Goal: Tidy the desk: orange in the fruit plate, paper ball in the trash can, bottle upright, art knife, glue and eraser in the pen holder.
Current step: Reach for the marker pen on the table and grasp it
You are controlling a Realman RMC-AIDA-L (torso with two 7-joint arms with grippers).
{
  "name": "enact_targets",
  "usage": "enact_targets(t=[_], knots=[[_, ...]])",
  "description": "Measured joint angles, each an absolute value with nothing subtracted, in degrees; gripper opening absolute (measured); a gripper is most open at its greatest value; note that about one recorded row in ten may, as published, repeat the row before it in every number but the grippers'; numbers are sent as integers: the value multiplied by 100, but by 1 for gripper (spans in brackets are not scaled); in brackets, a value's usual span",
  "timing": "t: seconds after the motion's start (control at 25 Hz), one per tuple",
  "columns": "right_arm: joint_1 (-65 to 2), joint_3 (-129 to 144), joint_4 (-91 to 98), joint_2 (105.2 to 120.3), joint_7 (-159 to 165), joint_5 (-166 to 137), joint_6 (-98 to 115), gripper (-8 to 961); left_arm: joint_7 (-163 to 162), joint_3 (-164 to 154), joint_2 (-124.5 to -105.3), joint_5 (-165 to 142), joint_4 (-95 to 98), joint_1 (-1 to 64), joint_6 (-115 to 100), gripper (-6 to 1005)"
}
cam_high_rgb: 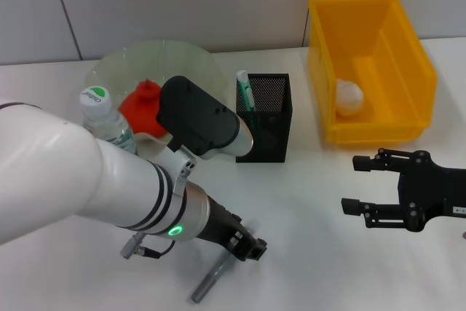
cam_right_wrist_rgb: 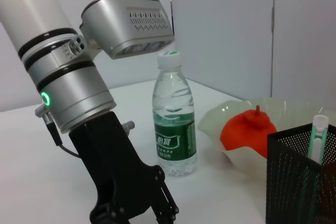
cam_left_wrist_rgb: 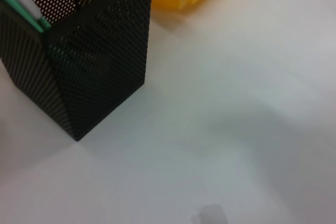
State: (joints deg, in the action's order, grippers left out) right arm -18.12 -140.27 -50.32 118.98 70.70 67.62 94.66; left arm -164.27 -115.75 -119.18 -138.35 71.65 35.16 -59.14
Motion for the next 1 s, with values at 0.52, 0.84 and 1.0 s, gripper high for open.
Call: enact_targets(t=[0.52, 0.84, 1.0], knots=[[-1820, -14025, -4995, 11901, 7051, 6750, 9466, 775, -16418, -11578, -11918, -13792, 6973, 3552, -5799, 551], [-1830, -14011, -4989, 11900, 7048, 6752, 9466, 774, -16411, -11601, -11918, -13823, 6869, 3540, -5724, 547], [-1865, -14020, -4953, 11900, 7048, 6749, 9466, 774, -16371, -11599, -11918, -13818, 6854, 3537, -5699, 545]])
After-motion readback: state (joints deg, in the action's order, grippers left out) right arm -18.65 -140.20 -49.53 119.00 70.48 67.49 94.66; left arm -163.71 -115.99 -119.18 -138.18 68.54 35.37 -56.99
